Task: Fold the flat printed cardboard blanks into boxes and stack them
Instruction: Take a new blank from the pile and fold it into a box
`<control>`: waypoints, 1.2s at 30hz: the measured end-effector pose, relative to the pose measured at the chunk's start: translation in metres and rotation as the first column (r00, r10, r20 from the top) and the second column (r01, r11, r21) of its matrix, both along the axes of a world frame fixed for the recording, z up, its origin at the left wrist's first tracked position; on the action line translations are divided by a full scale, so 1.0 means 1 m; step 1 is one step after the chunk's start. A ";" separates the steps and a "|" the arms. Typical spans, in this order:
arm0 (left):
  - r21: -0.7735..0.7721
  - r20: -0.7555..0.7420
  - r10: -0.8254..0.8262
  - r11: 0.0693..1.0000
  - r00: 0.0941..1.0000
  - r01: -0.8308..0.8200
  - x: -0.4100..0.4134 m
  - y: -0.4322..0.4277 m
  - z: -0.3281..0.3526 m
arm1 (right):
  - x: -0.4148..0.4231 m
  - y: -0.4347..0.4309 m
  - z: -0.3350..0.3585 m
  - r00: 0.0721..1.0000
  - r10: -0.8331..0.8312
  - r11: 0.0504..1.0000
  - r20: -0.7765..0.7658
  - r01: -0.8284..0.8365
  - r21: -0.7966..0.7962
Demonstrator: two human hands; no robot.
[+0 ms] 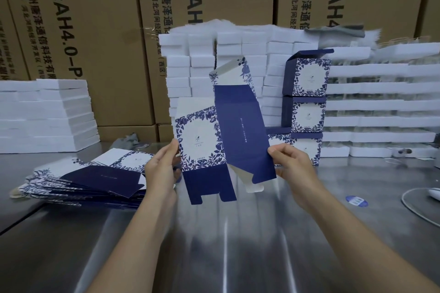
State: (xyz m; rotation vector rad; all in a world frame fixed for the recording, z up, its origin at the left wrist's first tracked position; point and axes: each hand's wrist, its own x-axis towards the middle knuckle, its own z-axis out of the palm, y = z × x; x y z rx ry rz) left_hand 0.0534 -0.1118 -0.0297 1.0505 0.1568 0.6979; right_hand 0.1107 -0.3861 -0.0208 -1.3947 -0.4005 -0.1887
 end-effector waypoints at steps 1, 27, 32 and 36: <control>0.005 0.000 -0.002 1.000 1.000 0.002 -0.001 0.000 0.000 | 0.000 -0.001 0.000 1.000 0.017 1.000 -0.001 -0.017 0.000; 0.006 -0.191 -0.089 0.996 0.977 0.092 0.002 0.009 -0.005 | -0.005 0.001 -0.002 0.989 0.146 0.975 -0.007 -0.145 -0.167; 0.071 -0.204 -0.186 0.976 0.961 0.204 -0.001 0.002 0.000 | -0.008 0.011 -0.006 0.991 0.056 0.994 -0.121 -0.067 -0.089; 0.052 -0.105 -0.342 0.936 0.934 0.349 -0.005 -0.006 0.008 | -0.005 0.013 -0.008 0.983 0.045 0.996 -0.178 -0.057 -0.063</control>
